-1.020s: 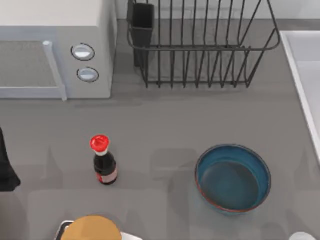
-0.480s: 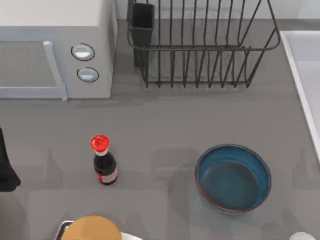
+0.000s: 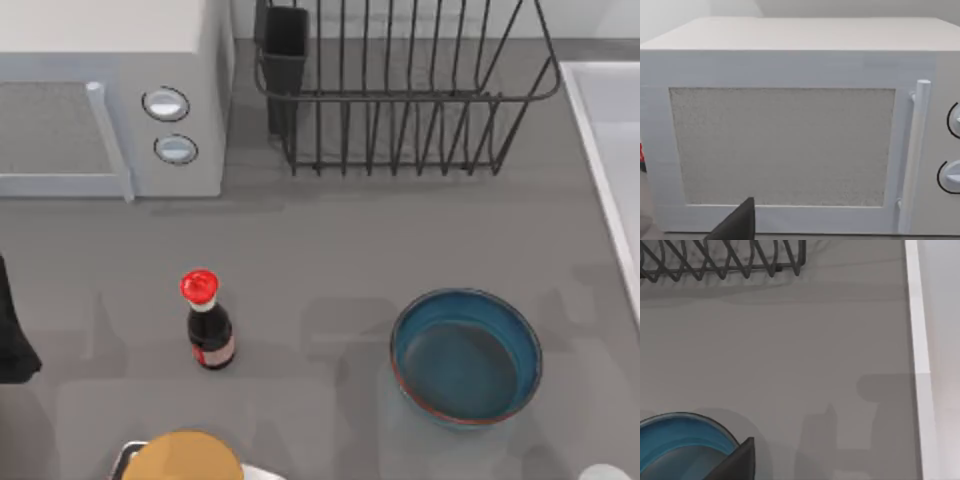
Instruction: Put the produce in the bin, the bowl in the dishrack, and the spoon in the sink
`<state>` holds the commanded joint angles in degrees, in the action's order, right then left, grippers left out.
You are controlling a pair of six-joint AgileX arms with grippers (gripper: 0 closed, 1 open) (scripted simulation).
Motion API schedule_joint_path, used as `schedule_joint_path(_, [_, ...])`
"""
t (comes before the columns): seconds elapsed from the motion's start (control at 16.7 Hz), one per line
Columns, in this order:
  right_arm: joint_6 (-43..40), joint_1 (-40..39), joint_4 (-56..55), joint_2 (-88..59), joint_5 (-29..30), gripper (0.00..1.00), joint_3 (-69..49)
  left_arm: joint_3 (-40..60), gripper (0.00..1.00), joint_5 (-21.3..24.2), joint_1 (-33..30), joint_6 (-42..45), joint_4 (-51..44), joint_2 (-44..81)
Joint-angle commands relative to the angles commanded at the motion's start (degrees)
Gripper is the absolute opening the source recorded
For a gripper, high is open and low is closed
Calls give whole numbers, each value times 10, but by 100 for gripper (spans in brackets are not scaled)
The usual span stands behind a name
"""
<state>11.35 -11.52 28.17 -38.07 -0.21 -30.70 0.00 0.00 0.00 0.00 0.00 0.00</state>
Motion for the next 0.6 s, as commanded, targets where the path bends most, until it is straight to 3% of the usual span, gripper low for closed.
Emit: schedule_joint_path(0.6, [137, -130, 333, -482, -1, 100, -358, 0, 100, 0, 0, 0, 0, 0])
